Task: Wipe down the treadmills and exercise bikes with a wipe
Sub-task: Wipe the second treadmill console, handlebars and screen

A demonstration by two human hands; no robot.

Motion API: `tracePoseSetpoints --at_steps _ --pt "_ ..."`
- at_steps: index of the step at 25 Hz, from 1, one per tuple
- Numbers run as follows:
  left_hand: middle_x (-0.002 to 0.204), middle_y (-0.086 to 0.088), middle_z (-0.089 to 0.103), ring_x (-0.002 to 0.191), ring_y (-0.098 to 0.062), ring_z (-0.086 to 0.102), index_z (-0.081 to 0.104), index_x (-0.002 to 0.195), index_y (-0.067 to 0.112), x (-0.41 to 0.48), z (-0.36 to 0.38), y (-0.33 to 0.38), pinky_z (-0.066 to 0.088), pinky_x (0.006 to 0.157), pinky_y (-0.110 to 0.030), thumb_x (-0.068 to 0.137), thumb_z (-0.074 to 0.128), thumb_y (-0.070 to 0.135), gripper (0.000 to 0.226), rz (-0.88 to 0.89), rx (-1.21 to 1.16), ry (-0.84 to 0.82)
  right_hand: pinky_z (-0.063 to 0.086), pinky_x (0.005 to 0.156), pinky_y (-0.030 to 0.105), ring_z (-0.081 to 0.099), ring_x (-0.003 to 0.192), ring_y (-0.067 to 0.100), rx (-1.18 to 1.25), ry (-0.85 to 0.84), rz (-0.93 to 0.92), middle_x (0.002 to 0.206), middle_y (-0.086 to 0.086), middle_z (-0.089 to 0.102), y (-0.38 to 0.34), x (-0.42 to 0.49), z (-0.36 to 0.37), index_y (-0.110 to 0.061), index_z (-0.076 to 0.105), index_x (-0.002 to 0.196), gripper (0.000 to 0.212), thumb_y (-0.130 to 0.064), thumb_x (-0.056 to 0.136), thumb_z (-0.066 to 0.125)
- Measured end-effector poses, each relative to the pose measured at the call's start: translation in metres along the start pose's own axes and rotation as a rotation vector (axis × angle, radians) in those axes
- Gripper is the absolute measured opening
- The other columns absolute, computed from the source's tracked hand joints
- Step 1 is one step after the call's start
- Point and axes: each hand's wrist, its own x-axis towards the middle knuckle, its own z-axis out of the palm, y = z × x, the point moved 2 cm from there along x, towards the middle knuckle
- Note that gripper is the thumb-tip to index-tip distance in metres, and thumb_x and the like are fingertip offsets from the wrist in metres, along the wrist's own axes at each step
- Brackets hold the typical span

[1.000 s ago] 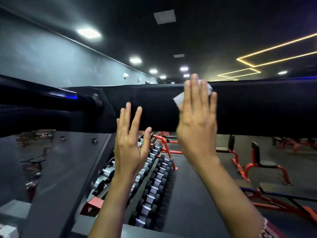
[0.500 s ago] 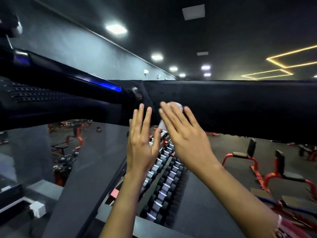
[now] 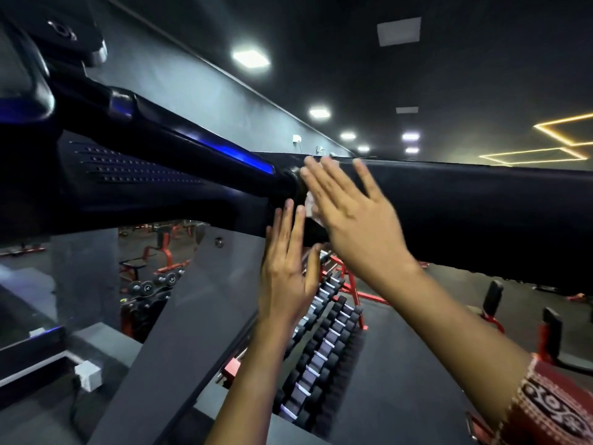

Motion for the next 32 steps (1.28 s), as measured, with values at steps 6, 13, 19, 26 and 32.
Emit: tracePoseSetpoints --at_steps 6,13,19,26,32 --pt "0.153 -0.013 0.024 0.144 -0.022 0.018 0.029 0.144 0.006 0.0 0.004 0.004 0.014 0.119 -0.033 0.096 0.043 0.024 0.053 0.027 0.014 0.038 0.016 0.115 0.045 0.034 0.14 0.03 -0.008 -0.04 0.028 0.151 0.017 0.035 -0.005 -0.018 -0.003 0.002 0.04 0.142 0.062 -0.022 0.086 0.029" --pt "0.153 -0.011 0.024 0.144 -0.024 0.018 0.034 0.143 -0.001 0.017 0.006 0.026 0.01 0.119 -0.03 0.096 0.042 0.023 0.053 -0.016 -0.055 0.039 0.021 0.114 0.045 0.036 0.139 0.029 -0.027 -0.006 -0.006 0.149 0.016 0.038 0.02 -0.007 -0.001 0.0 0.042 0.142 0.059 -0.017 0.086 0.036" --pt "0.152 -0.013 0.025 0.144 -0.02 0.014 0.033 0.143 -0.002 0.016 0.01 0.039 0.004 0.119 -0.025 0.096 0.042 0.026 0.056 -0.005 -0.042 -0.023 0.013 0.116 0.047 0.023 0.144 0.023 -0.032 0.03 0.261 0.155 0.011 0.027 0.061 -0.085 -0.031 -0.004 0.033 0.147 0.055 -0.015 0.095 0.048" --pt "0.155 -0.007 0.017 0.144 -0.015 0.01 0.026 0.147 0.001 0.005 0.019 0.06 0.003 0.118 -0.022 0.098 0.039 0.029 0.058 -0.076 -0.092 -0.036 0.015 0.117 0.046 0.021 0.145 0.023 -0.046 -0.031 0.028 0.157 0.01 0.023 0.047 -0.076 -0.024 -0.006 0.029 0.149 0.062 -0.011 0.087 0.028" --pt "0.155 -0.006 0.017 0.144 -0.013 0.009 0.028 0.147 0.003 -0.005 0.017 0.073 0.002 0.118 -0.021 0.098 0.04 0.028 0.056 -0.045 -0.084 -0.091 0.016 0.116 0.046 0.024 0.143 0.026 -0.106 -0.002 0.074 0.155 0.012 0.027 0.091 -0.152 -0.05 -0.005 0.032 0.148 0.058 0.005 0.092 0.018"
